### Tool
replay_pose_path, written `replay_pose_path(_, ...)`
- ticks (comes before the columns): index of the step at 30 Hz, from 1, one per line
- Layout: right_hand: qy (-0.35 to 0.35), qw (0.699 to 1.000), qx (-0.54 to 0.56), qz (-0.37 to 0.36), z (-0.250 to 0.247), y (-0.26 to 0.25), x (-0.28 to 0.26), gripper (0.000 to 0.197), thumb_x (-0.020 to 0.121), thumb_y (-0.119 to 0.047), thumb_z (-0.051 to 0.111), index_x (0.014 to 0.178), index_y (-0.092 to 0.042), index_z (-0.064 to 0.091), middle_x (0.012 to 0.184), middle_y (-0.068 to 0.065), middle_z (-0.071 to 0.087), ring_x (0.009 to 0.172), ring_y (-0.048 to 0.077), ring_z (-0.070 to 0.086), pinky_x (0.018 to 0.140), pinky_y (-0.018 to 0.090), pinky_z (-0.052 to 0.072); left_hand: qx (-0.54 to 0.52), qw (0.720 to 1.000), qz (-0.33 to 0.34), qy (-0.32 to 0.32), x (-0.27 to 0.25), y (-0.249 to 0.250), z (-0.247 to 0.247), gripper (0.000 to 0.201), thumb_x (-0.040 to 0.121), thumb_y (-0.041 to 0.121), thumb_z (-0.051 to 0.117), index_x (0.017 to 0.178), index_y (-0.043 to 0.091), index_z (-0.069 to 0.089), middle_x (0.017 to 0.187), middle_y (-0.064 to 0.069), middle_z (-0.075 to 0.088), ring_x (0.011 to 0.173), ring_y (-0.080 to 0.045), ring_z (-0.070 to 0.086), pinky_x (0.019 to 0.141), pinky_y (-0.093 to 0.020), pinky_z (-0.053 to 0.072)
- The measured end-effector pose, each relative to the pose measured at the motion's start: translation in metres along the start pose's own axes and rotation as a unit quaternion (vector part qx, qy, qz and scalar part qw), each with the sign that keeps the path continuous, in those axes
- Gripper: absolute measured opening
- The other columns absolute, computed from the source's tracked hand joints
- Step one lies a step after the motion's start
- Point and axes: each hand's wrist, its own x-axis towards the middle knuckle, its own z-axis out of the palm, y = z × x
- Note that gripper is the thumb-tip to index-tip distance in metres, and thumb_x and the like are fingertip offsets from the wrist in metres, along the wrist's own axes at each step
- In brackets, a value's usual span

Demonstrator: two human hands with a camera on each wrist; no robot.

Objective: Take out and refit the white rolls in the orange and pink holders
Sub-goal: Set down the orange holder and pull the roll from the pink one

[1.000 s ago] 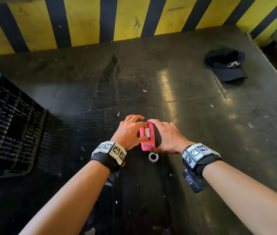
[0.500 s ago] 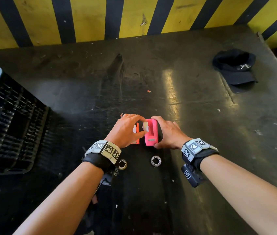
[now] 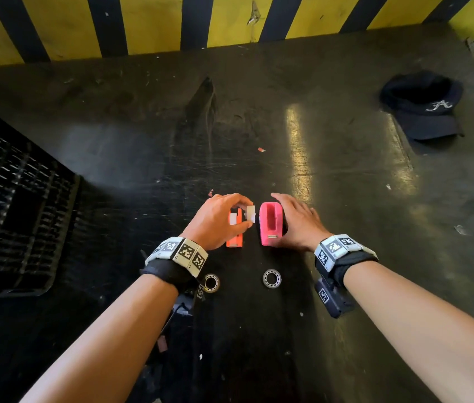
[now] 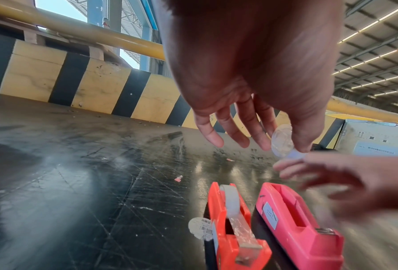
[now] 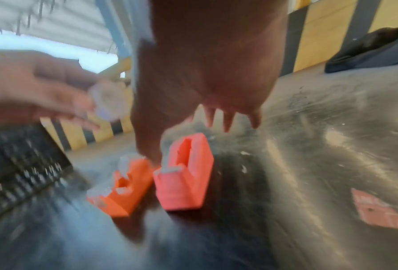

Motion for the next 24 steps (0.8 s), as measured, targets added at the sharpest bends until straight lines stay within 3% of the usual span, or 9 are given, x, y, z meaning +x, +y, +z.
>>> replay_pose_path(3,0.089,0.987,0.124,-0.054,-0.012,-0.012,-0.005,0.042,0.082,-0.033,0.082,0.121,-0.026,0.071,0.138,-0.001,0.056,0.129,0.021,0.054,0.106,0.037,0.041,0.003,1.000,-0.007,-0.003,-0.004,0.001,0.002,0.044,0.086,0.027,0.079,0.128,0.022,0.064,0.122,0.003,0.072,0.117,-0.018,0.064,0.103,-0.042,0.051)
replay_pose_path(6,0.065,0.978,0.188,-0.063,-0.021,-0.028,-0.016,0.013,0.086,-0.030,0.082,0.098,-0.025,0.080,0.130,-0.002,0.062,0.118,0.012,0.055,0.095,0.028,0.037,0.001,1.000,-0.010,-0.004,-0.012,0.002,0.005,0.043,0.086,0.029,0.080,0.126,0.023,0.065,0.121,0.005,0.072,0.115,-0.017,0.063,0.102,-0.043,0.051)
replay_pose_path(10,0.046,0.970,0.232,-0.062,-0.022,-0.040,-0.031,0.008,0.084,-0.028,0.085,0.088,-0.030,0.078,0.130,-0.001,0.064,0.120,0.014,0.057,0.098,0.033,0.042,0.000,1.000,-0.005,0.002,-0.023,0.008,0.005,0.040,0.086,0.029,0.079,0.124,0.024,0.066,0.117,0.007,0.073,0.110,-0.018,0.062,0.098,-0.042,0.051)
replay_pose_path(13,0.048,0.969,0.231,-0.070,-0.020,-0.043,-0.040,0.017,0.082,-0.026,0.085,0.079,-0.038,0.074,0.127,0.000,0.065,0.118,0.016,0.059,0.103,0.036,0.045,-0.002,1.000,0.000,0.006,-0.032,0.012,0.005,0.040,0.086,0.029,0.079,0.123,0.024,0.067,0.114,0.007,0.073,0.106,-0.017,0.062,0.095,-0.042,0.052)
replay_pose_path(18,0.033,0.976,0.204,-0.075,-0.018,-0.047,-0.055,0.018,0.085,-0.028,0.082,0.078,-0.039,0.070,0.129,0.000,0.065,0.123,0.014,0.057,0.106,0.036,0.043,-0.010,1.000,0.010,0.012,-0.046,0.017,0.007,0.041,0.084,0.028,0.081,0.122,0.023,0.067,0.117,0.006,0.074,0.108,-0.018,0.065,0.096,-0.038,0.052)
replay_pose_path(21,0.006,0.981,0.182,-0.069,-0.018,-0.046,-0.067,0.020,0.090,-0.026,0.079,0.076,-0.035,0.067,0.124,-0.001,0.069,0.118,0.011,0.057,0.099,0.029,0.040,-0.021,0.999,0.012,0.021,-0.056,0.014,0.013,0.037,0.081,0.027,0.081,0.116,0.023,0.069,0.109,0.006,0.076,0.102,-0.016,0.070,0.097,-0.039,0.053)
replay_pose_path(24,-0.006,0.985,0.169,-0.042,-0.018,-0.033,-0.078,0.018,0.088,-0.035,0.078,0.081,-0.019,0.073,0.118,0.001,0.070,0.112,0.019,0.062,0.092,0.029,0.043,0.036,0.999,-0.028,0.003,-0.068,0.009,0.028,0.036,0.076,0.035,0.079,0.110,0.028,0.066,0.104,0.007,0.072,0.097,-0.017,0.066,0.091,-0.043,0.056)
